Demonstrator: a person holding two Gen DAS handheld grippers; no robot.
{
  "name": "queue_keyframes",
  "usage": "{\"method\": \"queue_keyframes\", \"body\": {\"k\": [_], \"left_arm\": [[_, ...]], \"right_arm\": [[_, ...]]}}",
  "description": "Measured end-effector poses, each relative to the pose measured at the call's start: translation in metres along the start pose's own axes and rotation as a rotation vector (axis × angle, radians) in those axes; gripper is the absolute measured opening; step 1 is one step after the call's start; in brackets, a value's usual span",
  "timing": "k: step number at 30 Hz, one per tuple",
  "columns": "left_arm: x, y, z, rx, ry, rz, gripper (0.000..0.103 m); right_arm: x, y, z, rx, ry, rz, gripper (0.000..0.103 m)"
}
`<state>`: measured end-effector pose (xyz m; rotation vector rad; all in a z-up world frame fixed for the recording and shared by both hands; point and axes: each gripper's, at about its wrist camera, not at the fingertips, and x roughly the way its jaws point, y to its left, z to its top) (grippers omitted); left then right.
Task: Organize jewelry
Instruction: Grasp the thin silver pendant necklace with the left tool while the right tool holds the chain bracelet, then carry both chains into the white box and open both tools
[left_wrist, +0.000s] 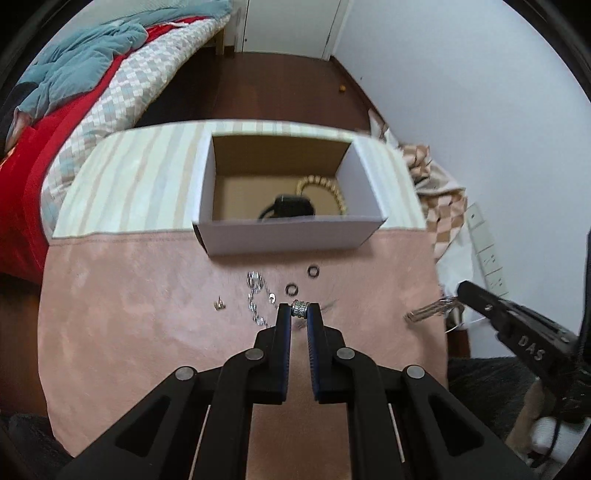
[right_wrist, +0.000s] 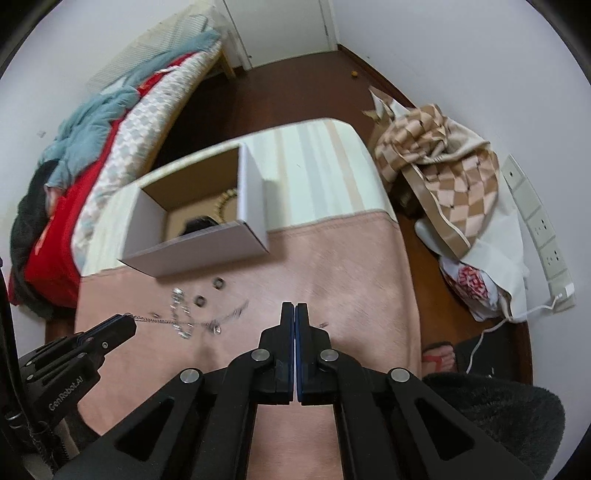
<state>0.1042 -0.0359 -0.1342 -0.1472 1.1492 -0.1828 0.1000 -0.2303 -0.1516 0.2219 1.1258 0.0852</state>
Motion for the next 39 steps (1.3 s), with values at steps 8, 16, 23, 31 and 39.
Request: {"method": "queue_keyframes", "body": {"k": [8, 16, 23, 31, 39], "left_arm": [[-0.050, 0.001, 0.029, 0.001, -0.085, -0.062, 0.006], [-0.080, 0.006, 0.087, 0.018, -0.172, -0.094, 0.006], [-0.043, 0.021, 0.133, 0.032, -0.127, -0.055, 0.006], [0.029, 0.059, 0.151, -0.058, 0.058, -0.029, 0.007], [0.051, 0.079, 0.150, -0.135, 0.115, 0.058, 0.053]], "right_arm": [[-0.034, 0.030, 0.029, -0.040, -0.071, 0.101, 0.000], [-0.051, 0.067, 0.083, -0.114, -0.116, 0.190, 0.000], [-0.005, 0.091, 0.137, -0.139, -0.050, 0.217, 0.000], [0.071, 0.101, 0.164, -0.143, 0.080, 0.215, 0.000], [0.110, 0.109, 0.174, -0.094, 0.176, 0.305, 0.000]]}}
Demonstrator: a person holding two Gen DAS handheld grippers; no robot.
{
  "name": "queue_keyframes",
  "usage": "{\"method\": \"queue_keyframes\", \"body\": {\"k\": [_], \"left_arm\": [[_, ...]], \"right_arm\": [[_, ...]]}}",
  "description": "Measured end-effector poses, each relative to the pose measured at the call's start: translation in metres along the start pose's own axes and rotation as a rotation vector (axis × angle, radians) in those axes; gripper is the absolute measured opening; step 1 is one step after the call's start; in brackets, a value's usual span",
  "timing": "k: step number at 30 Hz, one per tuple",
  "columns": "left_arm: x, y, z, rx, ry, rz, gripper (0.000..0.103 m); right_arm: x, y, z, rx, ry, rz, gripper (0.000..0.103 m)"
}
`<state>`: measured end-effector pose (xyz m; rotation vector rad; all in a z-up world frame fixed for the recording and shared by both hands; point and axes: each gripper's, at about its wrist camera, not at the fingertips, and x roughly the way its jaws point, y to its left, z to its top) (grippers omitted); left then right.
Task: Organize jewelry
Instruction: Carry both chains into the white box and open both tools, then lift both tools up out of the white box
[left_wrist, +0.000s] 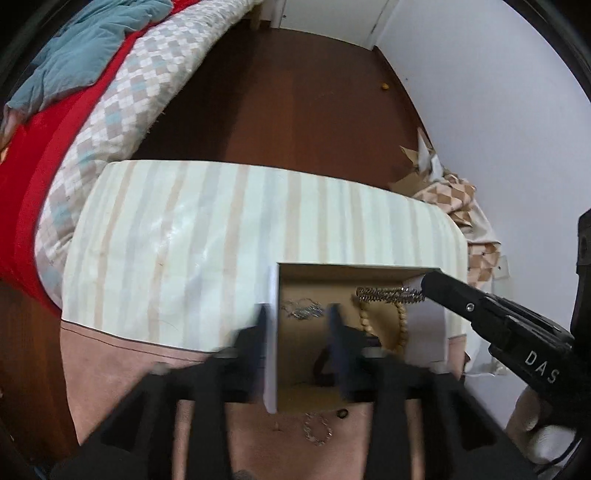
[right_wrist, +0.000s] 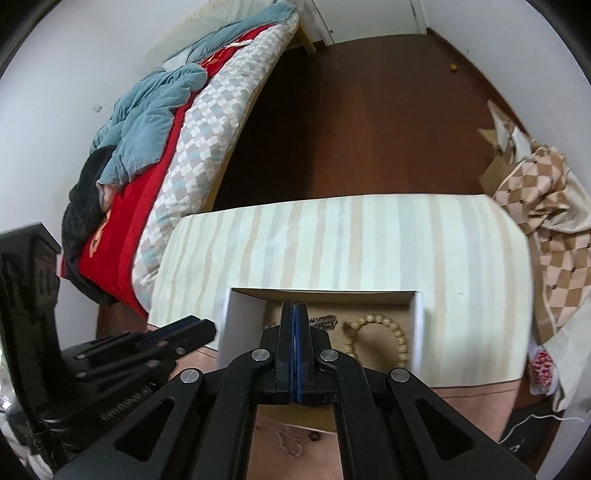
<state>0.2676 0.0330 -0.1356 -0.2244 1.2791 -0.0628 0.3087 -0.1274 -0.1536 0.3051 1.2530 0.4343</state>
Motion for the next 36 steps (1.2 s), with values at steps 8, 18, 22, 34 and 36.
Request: {"method": "queue_keyframes", "body": {"k": [8, 18, 22, 34, 36], "left_arm": [[-0.002, 0.006, -0.006, 0.013, -0.051, 0.081, 0.091], [-0.004, 0.004, -0.031, 0.060, -0.128, 0.243, 0.103], [-0.003, 0.003, -0.044, 0.062, -0.125, 0.259, 0.103], [-0.026, -0.007, -0.077, 0.055, -0.148, 0.239, 0.103], [-0.036, -0.011, -0.085, 0.061, -0.163, 0.234, 0.103]], "right_arm": [[0.033, -0.030, -0.001, 0.046, 0.136, -0.060, 0.033], [-0.004, -0.028, -0.037, -0.074, 0.033, -0.376, 0.081], [-0.007, -0.024, -0.056, -0.100, 0.011, -0.471, 0.098], [-0.047, 0.000, -0.099, -0.096, -0.095, -0.536, 0.099], [-0.058, 0.005, -0.104, -0.091, -0.119, -0.540, 0.099]]}}
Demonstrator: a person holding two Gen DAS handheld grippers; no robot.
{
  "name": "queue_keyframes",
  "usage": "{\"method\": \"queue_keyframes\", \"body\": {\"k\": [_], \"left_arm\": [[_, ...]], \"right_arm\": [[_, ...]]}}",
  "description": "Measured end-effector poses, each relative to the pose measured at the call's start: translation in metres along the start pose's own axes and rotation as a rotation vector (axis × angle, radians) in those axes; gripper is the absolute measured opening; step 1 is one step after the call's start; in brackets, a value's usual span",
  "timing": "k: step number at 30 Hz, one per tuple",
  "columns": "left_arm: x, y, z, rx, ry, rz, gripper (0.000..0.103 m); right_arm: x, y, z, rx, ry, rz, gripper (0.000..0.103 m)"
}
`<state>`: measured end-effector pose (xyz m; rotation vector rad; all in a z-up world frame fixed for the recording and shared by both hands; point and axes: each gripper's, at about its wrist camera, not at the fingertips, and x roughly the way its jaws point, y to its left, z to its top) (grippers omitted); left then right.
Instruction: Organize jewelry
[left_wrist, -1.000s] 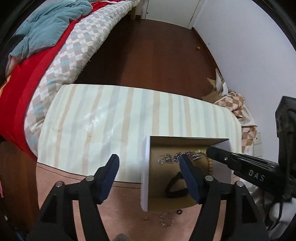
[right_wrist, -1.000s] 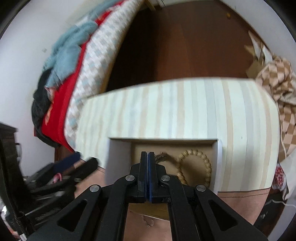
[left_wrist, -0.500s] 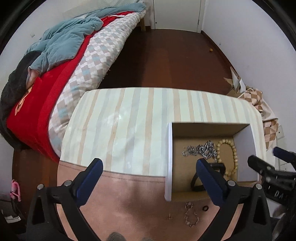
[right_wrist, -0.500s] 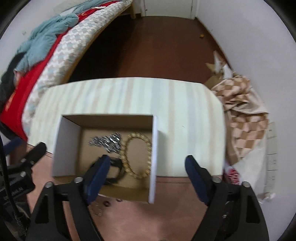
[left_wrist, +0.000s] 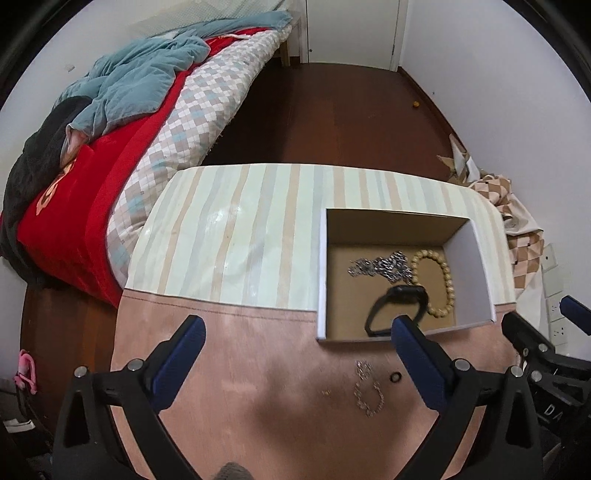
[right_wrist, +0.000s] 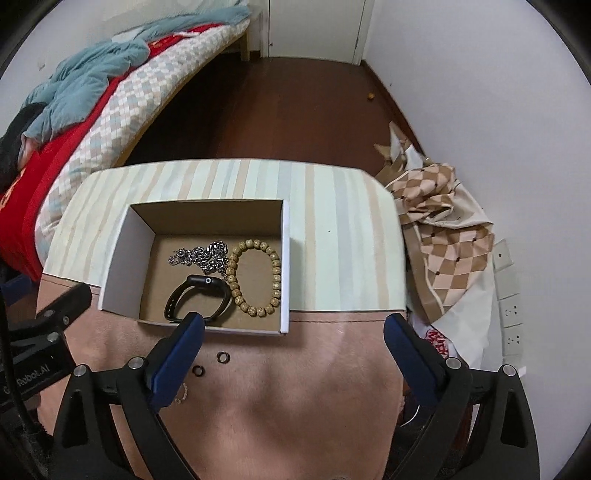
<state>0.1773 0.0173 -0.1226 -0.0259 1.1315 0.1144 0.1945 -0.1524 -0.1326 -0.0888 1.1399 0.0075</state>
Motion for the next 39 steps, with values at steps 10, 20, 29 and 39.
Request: {"method": "queue_keyframes", "body": {"k": [10, 20, 29, 39], "left_arm": [[-0.072, -0.005, -0.021, 0.015, -0.129, -0.026, 0.103], [-0.131, -0.005, -0.031, 0.020, -0.225, -0.072, 0.103], [-0.124, 0.002, -0.042, -0.018, -0.189, -0.054, 0.103], [-0.017, 0.044, -0.083, -0.088, 0.025, 0.149, 0.103]], "right_arm": [[-0.071, -0.021, -0.023, 0.052, -0.116, -0.016, 0.099], [-0.144, -0.026, -0.040, 0.070, -0.244, -0.020, 0.099], [-0.142, -0.033, -0.054, 0.129, -0.213, 0.056, 0.099], [0.002, -0.017, -0.096, 0.183, 0.061, 0.266, 0.057]]}}
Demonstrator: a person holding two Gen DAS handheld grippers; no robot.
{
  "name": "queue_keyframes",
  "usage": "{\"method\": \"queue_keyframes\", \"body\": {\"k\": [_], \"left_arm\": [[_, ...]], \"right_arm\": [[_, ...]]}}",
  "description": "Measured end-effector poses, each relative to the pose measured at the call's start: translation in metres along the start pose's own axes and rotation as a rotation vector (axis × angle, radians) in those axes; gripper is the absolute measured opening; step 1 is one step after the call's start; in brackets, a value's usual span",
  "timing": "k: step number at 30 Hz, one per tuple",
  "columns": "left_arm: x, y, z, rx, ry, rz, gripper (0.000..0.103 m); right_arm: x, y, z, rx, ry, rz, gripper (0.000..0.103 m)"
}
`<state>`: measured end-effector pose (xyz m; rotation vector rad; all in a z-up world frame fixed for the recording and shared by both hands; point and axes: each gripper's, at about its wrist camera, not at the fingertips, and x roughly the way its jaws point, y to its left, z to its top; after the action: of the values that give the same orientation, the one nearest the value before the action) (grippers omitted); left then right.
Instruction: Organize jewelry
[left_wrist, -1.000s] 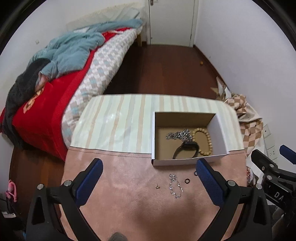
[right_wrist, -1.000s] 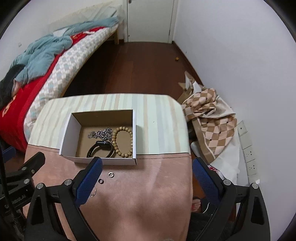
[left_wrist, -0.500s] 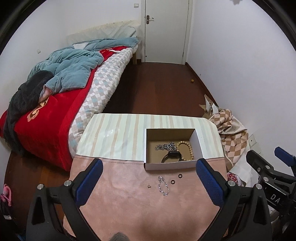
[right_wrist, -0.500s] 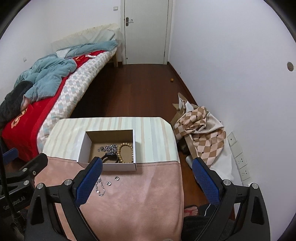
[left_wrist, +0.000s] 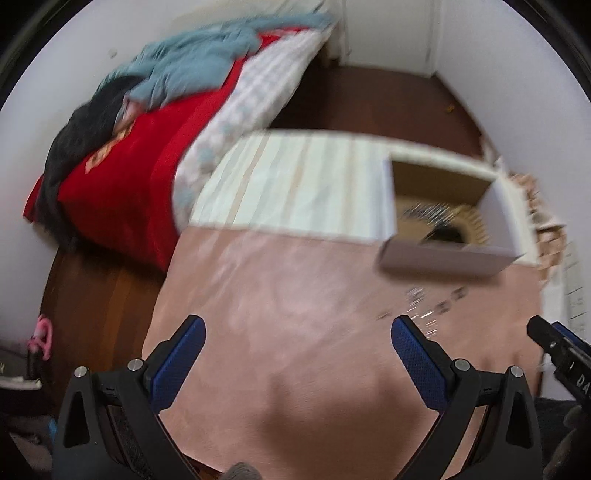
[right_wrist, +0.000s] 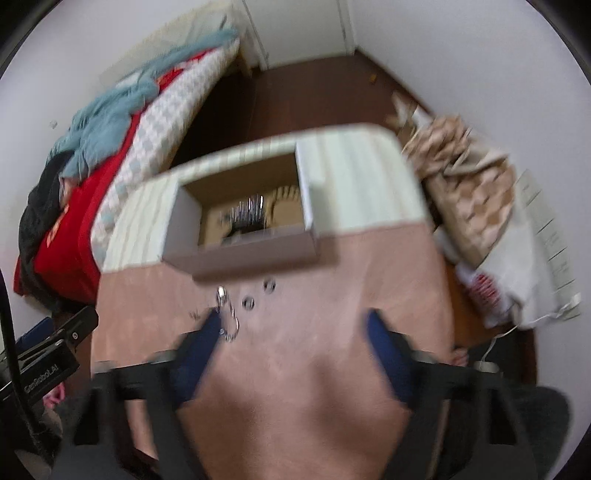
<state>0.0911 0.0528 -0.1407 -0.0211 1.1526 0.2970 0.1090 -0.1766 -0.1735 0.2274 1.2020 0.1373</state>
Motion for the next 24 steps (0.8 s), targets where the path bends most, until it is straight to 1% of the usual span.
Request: {"method": "queue_keyframes", "body": {"k": [3, 7, 11, 13, 15, 18, 19, 21, 22, 23, 24], "left_arm": [[0.028, 0.010, -0.008, -0.015, 0.051, 0.040, 0.103], [0.054, 0.023, -0.011, -0.034, 0.093, 0.085, 0.103], [0.071, 0.035, -0.013, -0.051, 0.121, 0.110, 0.103], [0.076, 0.040, -0.013, -0.061, 0.133, 0.113, 0.103], [0.082, 0.045, -0.015, -0.068, 0.145, 0.120, 0.103], [0.089, 0.050, -0.017, -0.069, 0.158, 0.126, 0.103], [0.092, 0.051, -0.018, -0.068, 0.162, 0.128, 0.103], [0.094, 0.052, -0.021, -0.064, 0.166, 0.129, 0.103], [0.095, 0.052, -0.021, -0.061, 0.168, 0.130, 0.103], [0.096, 0.051, -0.022, -0.059, 0.171, 0.128, 0.103], [0.096, 0.050, -0.022, -0.058, 0.172, 0.124, 0.103]], "right_arm": [[0.034, 0.006, -0.005, -0.001, 0.038, 0.056, 0.055], [0.065, 0.030, -0.009, -0.056, 0.058, 0.104, 0.055], [0.080, 0.063, -0.010, -0.161, 0.047, 0.105, 0.055], [0.087, 0.079, -0.013, -0.221, 0.051, 0.085, 0.055], [0.096, 0.092, -0.016, -0.274, 0.052, 0.046, 0.055], [0.109, 0.100, -0.021, -0.318, 0.073, -0.021, 0.055], [0.108, 0.105, -0.025, -0.351, 0.046, -0.048, 0.055], [0.109, 0.113, -0.031, -0.402, 0.028, -0.102, 0.054], [0.109, 0.114, -0.033, -0.416, 0.018, -0.109, 0.047], [0.106, 0.114, -0.035, -0.418, 0.004, -0.107, 0.036], [0.106, 0.112, -0.035, -0.413, 0.005, -0.115, 0.007]]}}
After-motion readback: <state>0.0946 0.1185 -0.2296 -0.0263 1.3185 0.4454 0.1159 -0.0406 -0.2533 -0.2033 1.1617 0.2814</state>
